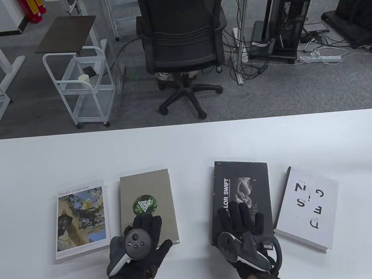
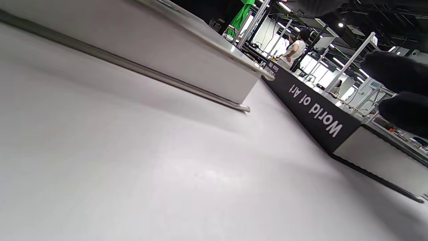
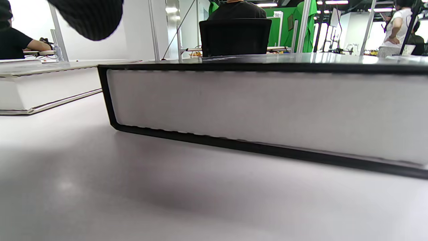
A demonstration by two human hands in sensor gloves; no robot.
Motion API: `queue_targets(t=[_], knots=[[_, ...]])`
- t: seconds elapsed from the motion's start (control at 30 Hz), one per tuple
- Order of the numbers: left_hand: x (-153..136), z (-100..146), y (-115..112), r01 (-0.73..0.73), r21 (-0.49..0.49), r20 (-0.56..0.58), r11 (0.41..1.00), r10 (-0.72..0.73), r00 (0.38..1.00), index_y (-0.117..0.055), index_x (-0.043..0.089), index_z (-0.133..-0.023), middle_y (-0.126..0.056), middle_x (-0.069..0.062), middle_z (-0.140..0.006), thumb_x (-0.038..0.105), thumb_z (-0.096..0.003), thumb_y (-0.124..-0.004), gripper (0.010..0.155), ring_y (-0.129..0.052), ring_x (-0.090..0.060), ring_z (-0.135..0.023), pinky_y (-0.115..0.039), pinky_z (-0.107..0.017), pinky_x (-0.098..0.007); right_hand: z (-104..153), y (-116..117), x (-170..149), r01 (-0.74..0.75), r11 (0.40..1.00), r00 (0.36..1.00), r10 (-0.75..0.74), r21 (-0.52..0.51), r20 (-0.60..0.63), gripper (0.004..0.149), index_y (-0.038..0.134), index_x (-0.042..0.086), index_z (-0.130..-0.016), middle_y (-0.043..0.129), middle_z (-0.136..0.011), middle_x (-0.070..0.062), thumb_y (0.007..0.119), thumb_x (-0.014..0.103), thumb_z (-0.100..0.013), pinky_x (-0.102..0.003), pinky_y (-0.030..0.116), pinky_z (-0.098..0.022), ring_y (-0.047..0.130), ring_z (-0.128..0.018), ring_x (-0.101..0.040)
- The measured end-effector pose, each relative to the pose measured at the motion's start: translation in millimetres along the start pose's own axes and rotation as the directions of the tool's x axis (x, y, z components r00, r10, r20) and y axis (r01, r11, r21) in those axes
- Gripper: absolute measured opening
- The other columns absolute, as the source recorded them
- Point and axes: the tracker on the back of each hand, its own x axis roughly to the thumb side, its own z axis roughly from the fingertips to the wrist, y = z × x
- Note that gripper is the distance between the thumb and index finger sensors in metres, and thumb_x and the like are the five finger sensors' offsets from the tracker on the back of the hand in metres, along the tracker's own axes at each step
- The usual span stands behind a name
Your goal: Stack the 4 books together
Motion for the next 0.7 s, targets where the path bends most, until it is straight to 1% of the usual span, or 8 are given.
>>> queue_targets(t=[0.13,0.2,0.33,0.47,0.7], knots=[[1,-2,-4,0.016,-0.017,-0.005,1.000,-0.017,1.000,-0.018,0.027,-0.110,-0.004,-0.004,-0.112,0.057,-0.0512,-0.058,0.077,0.000,-0.034,-0.105,-0.008,-0.072,-0.062,-1,0,-3,0.017,1.000,1.000,-0.017,0.010,-0.013,0.080,0.015,0.022,-0.117,0.011,-0.119,-0.016,0.057,0.062,-0.061,-0.074,0.030,-0.076,0.016,-0.109,-0.045],[1,-1,-4,0.021,-0.017,-0.003,1.000,-0.021,1.000,-0.018,0.026,-0.110,-0.004,-0.004,-0.112,0.057,-0.0512,-0.058,0.077,0.000,-0.034,-0.105,-0.008,-0.072,-0.062,-2,-2,-6,0.049,0.999,0.998,-0.049,0.002,-0.027,0.080,0.016,0.021,-0.117,0.012,-0.119,-0.016,0.057,0.062,-0.062,-0.074,0.030,-0.077,0.016,-0.109,-0.045],[1,0,-3,0.006,-0.019,0.002,1.000,-0.006,1.000,-0.018,0.027,-0.110,-0.004,-0.004,-0.112,0.057,-0.0512,-0.058,0.077,0.000,-0.034,-0.105,-0.008,-0.072,-0.062,-5,-4,-13,0.105,0.994,0.991,-0.106,-0.005,-0.079,0.080,0.017,0.022,-0.118,0.013,-0.120,-0.017,0.057,0.062,-0.062,-0.074,0.029,-0.077,0.016,-0.109,-0.045],[1,0,-3,-0.007,-0.028,0.003,1.000,0.007,1.000,-0.018,0.026,-0.110,-0.004,-0.004,-0.112,0.057,-0.0513,-0.058,0.077,0.000,-0.034,-0.105,-0.009,-0.073,-0.062,-7,-3,-25,0.138,0.990,0.980,-0.137,-0.004,-0.147,0.081,0.015,0.018,-0.117,0.016,-0.119,-0.018,0.056,0.062,-0.062,-0.073,0.030,-0.078,0.015,-0.109,-0.045],[2,0,-4,-0.023,-0.041,0.008,0.999,0.024,1.000,-0.019,0.026,-0.110,-0.005,-0.005,-0.113,0.057,-0.0512,-0.058,0.077,-0.001,-0.035,-0.105,-0.010,-0.073,-0.062,-10,6,-45,0.173,0.984,0.952,-0.159,0.033,-0.263,0.081,0.014,0.018,-0.117,0.016,-0.120,-0.015,0.055,0.062,-0.063,-0.070,0.020,-0.078,0.009,-0.108,-0.039]])
